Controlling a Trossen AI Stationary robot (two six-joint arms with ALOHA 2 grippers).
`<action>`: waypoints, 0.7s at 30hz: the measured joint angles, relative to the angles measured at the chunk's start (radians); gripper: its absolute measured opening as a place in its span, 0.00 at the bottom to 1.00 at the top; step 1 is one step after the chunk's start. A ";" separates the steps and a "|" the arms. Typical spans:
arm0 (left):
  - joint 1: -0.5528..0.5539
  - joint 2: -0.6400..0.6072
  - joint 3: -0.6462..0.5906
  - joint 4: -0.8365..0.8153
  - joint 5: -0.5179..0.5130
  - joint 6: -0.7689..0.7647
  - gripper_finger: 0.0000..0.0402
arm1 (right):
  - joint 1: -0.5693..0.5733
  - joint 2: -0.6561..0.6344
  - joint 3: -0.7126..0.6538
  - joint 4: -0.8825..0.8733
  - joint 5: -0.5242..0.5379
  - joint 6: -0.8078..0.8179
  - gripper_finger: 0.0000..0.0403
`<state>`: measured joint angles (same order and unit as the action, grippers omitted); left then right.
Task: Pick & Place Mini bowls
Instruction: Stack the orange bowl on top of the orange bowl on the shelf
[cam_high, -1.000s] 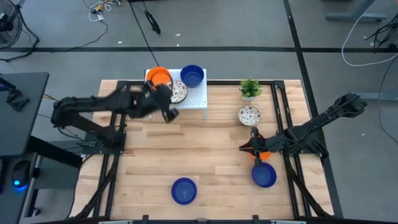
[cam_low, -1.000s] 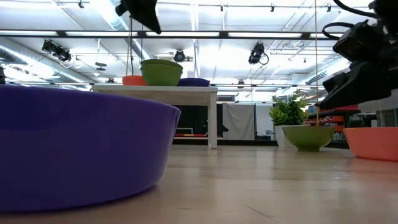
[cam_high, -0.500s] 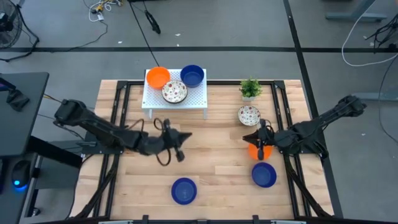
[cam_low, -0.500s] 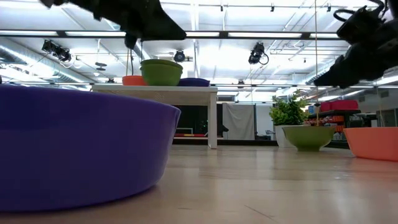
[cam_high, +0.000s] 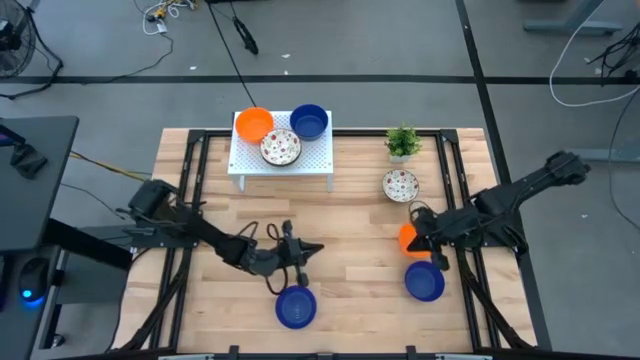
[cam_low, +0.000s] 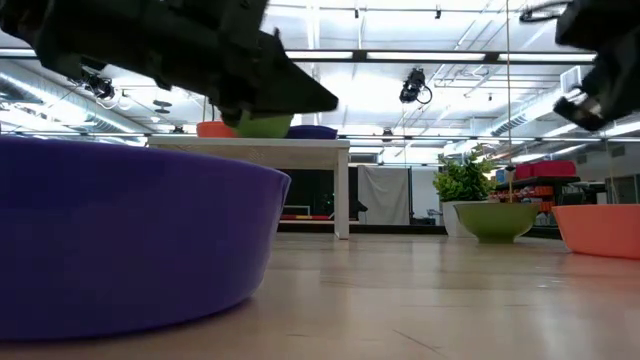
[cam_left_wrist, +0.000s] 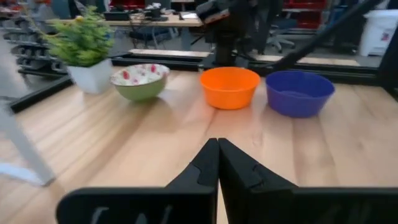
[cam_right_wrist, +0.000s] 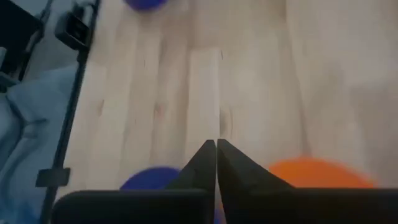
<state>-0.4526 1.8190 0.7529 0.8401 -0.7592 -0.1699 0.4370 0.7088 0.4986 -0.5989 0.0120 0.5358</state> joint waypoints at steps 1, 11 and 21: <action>0.000 0.019 0.016 0.001 0.012 0.000 0.02 | 0.000 0.021 -0.005 -0.010 -0.011 0.036 0.07; 0.003 0.101 0.095 -0.006 0.086 0.032 0.02 | -0.003 0.240 -0.009 -0.010 -0.003 0.138 0.39; 0.016 0.100 0.095 0.004 0.085 0.021 0.02 | -0.003 0.425 -0.009 0.022 0.078 0.092 0.33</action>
<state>-0.4362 1.9194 0.8474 0.8446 -0.6743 -0.1490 0.4343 1.1335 0.4900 -0.5768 0.0903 0.6279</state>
